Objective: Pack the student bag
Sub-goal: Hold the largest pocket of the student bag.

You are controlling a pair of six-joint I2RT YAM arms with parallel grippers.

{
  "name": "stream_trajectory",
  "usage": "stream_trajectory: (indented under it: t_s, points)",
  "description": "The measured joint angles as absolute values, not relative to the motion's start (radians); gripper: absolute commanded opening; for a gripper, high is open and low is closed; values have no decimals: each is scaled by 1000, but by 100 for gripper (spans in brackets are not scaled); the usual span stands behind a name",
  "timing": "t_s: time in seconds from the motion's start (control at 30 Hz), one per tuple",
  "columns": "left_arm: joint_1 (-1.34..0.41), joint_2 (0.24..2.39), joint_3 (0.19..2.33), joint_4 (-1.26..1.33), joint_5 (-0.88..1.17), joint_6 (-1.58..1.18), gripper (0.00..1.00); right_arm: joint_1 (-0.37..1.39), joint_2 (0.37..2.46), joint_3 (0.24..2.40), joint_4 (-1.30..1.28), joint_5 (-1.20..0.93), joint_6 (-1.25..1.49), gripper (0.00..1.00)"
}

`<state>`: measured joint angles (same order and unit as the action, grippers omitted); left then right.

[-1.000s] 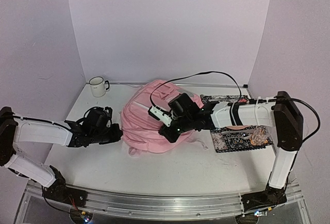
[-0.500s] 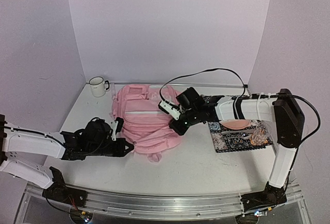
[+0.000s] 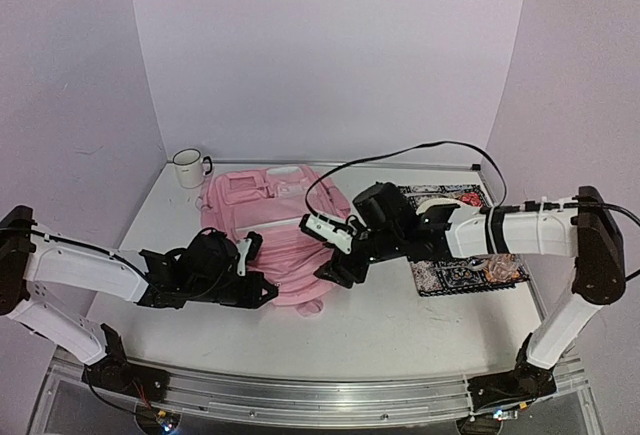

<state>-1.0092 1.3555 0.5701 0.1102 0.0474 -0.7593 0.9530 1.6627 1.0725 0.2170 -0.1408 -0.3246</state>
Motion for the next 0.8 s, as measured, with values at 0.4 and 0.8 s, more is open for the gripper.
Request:
stream_trajectory:
  t_s: [0.4,0.8]
  points:
    - [-1009,1356,570,103,54,-757,0,1019,1821,1203,233,-152,-474,65]
    - [-1010,1347,570,89,44,-753,0,1034,1950,1295,208,-138,-521,31]
